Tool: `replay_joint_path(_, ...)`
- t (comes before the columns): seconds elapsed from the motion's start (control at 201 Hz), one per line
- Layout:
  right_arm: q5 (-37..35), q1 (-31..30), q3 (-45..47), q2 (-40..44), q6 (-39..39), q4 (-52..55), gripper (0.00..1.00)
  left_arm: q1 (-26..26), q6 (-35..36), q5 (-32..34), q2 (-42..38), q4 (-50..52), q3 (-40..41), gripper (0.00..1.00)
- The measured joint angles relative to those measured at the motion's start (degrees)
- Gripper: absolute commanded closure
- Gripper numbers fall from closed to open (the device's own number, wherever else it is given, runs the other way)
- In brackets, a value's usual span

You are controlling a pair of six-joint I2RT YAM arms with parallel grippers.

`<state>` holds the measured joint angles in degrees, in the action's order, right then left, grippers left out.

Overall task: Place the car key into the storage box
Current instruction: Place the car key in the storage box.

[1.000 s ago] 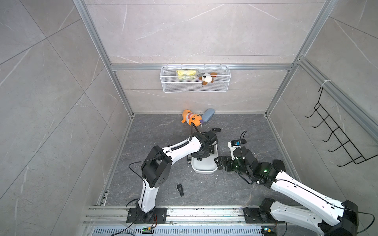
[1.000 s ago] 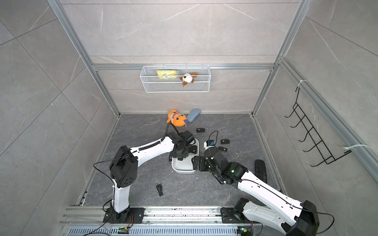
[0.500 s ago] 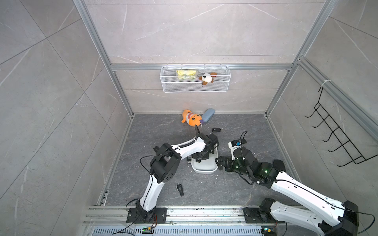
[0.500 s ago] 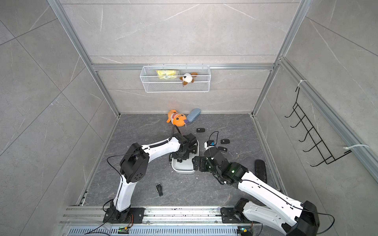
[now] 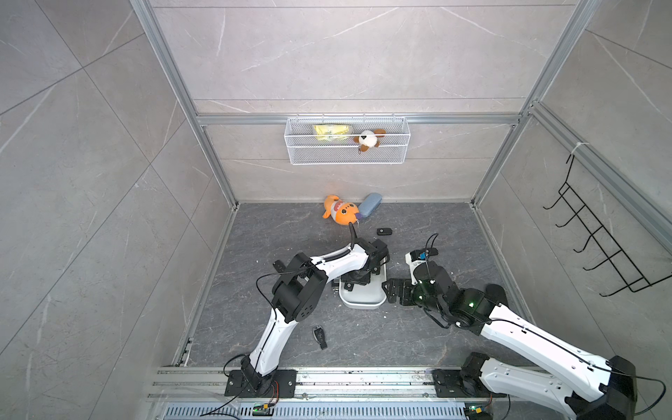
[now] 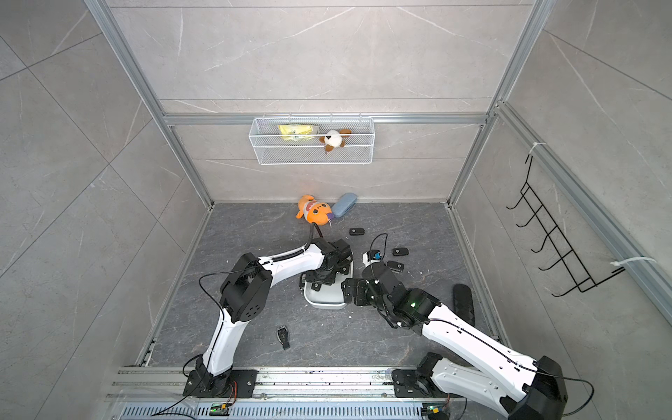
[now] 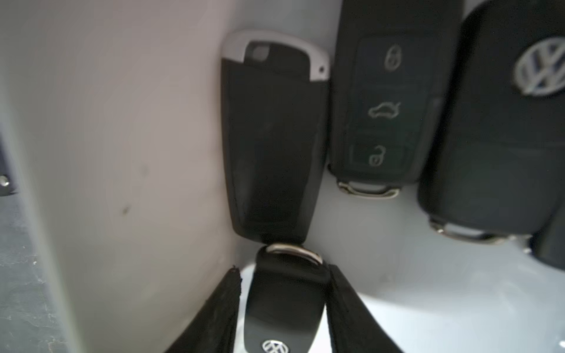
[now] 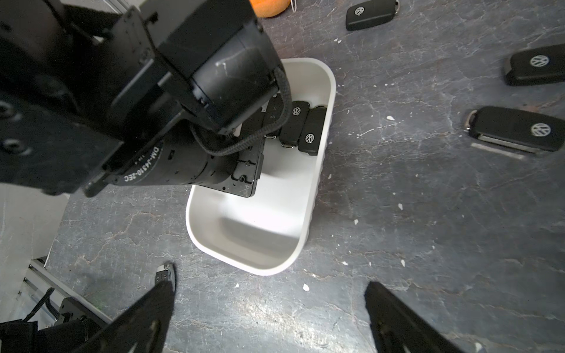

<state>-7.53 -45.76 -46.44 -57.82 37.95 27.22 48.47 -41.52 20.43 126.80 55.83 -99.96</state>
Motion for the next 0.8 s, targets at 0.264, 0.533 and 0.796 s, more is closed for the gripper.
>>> replay_joint_path(0.264,0.02,0.00,0.00,-0.85,0.00,-0.04,0.00,-0.02,0.22,0.72,0.11,0.42,-0.17,0.52)
replay_joint_path(0.533,0.02,0.00,0.00,-1.27,0.00,-0.26,0.00,0.02,0.26,2.14,0.11,1.11,-0.17,0.54)
replay_joint_path(0.796,0.00,0.00,0.00,-1.84,0.00,-0.46,0.00,0.02,0.26,2.08,-0.02,1.18,-0.17,0.51)
